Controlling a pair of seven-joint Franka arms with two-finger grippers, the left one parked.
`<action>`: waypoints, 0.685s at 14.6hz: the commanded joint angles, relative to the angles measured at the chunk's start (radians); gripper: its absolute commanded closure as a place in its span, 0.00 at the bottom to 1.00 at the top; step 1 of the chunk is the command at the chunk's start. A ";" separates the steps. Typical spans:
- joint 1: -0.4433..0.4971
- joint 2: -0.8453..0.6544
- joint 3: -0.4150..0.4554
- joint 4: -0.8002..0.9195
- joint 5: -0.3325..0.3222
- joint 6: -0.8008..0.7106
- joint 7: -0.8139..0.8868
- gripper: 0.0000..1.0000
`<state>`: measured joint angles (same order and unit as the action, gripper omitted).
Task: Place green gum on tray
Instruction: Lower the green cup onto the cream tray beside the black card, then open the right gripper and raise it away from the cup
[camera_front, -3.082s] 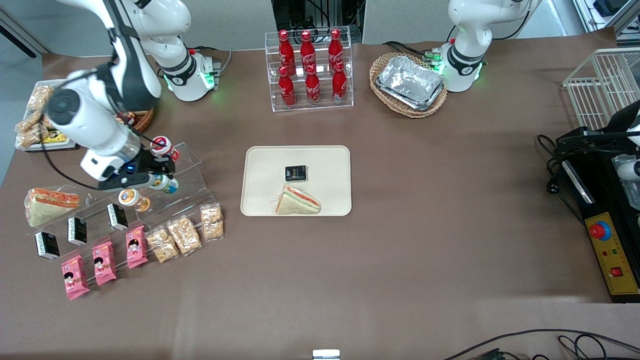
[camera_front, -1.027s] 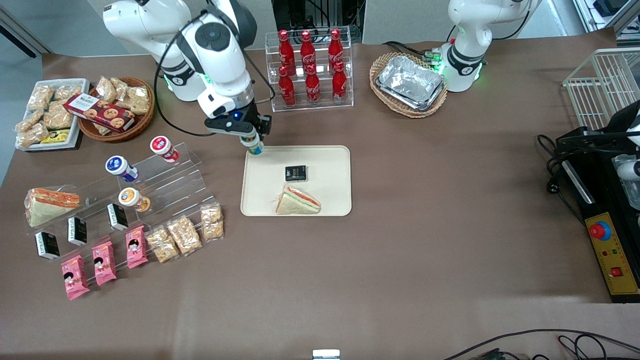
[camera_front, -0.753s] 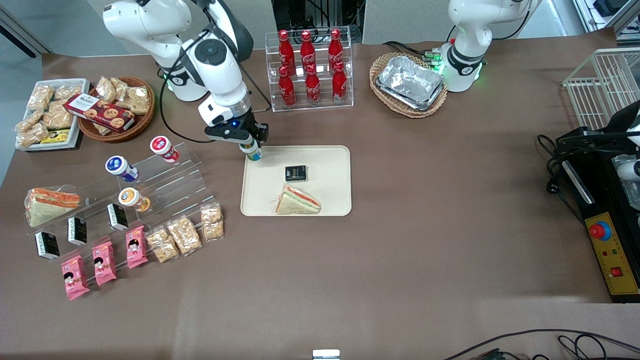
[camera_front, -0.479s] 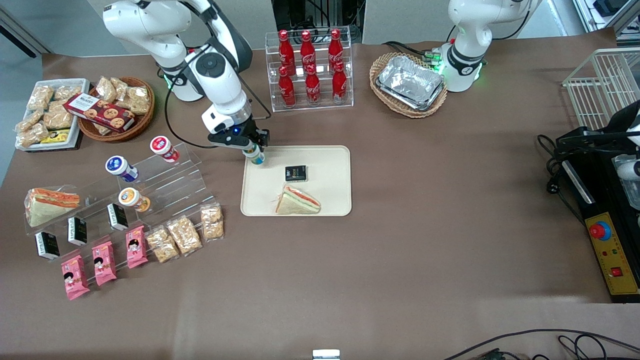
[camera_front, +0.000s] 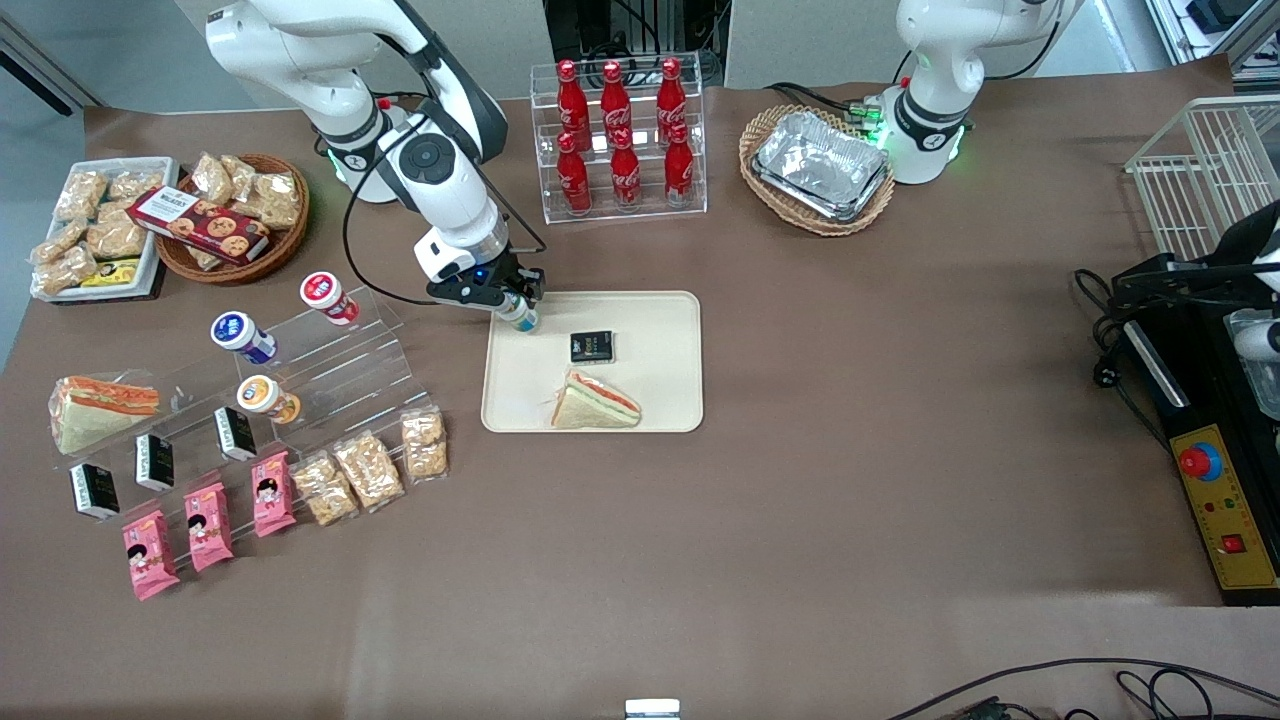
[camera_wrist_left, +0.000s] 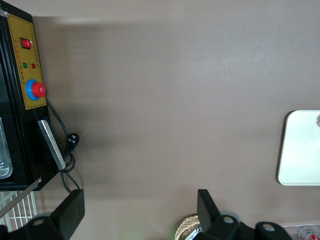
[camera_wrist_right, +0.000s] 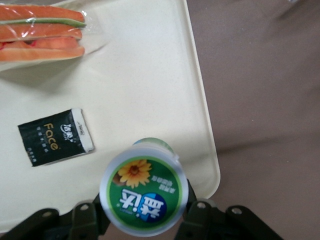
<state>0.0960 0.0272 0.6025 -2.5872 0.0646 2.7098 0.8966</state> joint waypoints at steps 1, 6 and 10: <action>-0.004 0.046 -0.007 -0.019 -0.025 0.067 0.010 0.59; -0.029 0.129 -0.078 -0.022 -0.143 0.142 0.010 0.59; -0.029 0.151 -0.104 -0.024 -0.153 0.148 0.010 0.51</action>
<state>0.0693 0.1469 0.5152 -2.6097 -0.0585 2.8276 0.8978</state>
